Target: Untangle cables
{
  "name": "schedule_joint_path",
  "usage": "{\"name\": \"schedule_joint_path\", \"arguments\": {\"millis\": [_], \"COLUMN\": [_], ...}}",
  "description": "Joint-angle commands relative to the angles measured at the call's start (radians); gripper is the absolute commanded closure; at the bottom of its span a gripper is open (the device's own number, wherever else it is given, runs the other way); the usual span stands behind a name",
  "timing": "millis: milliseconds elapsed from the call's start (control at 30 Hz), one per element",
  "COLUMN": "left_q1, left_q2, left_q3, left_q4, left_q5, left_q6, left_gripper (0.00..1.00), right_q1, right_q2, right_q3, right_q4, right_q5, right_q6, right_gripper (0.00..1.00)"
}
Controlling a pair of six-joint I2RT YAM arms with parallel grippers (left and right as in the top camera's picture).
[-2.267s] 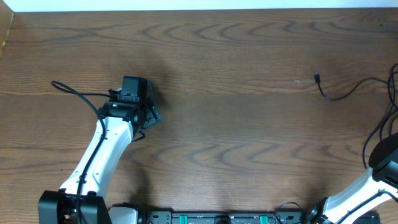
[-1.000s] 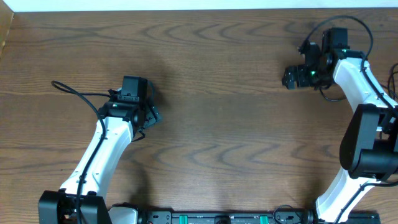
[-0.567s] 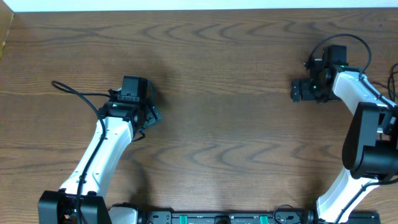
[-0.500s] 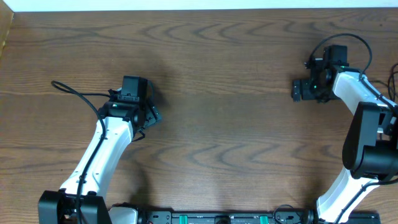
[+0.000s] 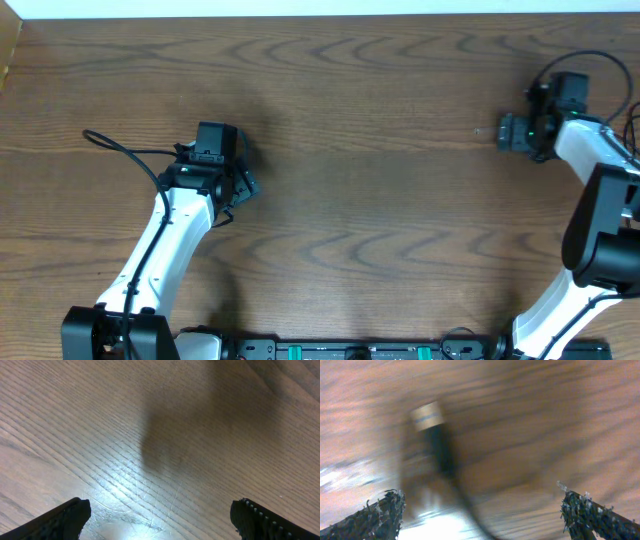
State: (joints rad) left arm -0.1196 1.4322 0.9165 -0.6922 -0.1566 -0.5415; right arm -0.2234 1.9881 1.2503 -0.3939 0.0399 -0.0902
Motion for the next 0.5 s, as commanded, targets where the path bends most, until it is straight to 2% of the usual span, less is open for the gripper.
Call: {"name": "schedule_joint_path", "arguments": {"millis": [0, 167, 333, 467], "left_q1": [0.003, 0.003, 0.003, 0.003], "left_q2": [-0.003, -0.003, -0.003, -0.003], "left_q3": [-0.002, -0.002, -0.002, -0.002], "left_q4": [-0.003, -0.003, -0.003, -0.003], "left_q5": [-0.013, -0.013, -0.013, -0.013], "left_q6": [0.010, 0.010, 0.010, 0.010], "left_gripper": [0.05, 0.05, 0.05, 0.05], "right_q1": [-0.074, -0.172, -0.257, -0.293], "right_q2": [-0.006, -0.006, -0.006, -0.005], "right_q3": [-0.008, -0.008, -0.008, -0.008], "right_q4": [0.037, 0.064, 0.072, 0.066], "right_q5": [0.029, 0.006, -0.019, -0.039], "right_q6": [0.044, 0.053, 0.111, 0.129], "right_gripper": [0.01, 0.01, 0.09, 0.09]}}
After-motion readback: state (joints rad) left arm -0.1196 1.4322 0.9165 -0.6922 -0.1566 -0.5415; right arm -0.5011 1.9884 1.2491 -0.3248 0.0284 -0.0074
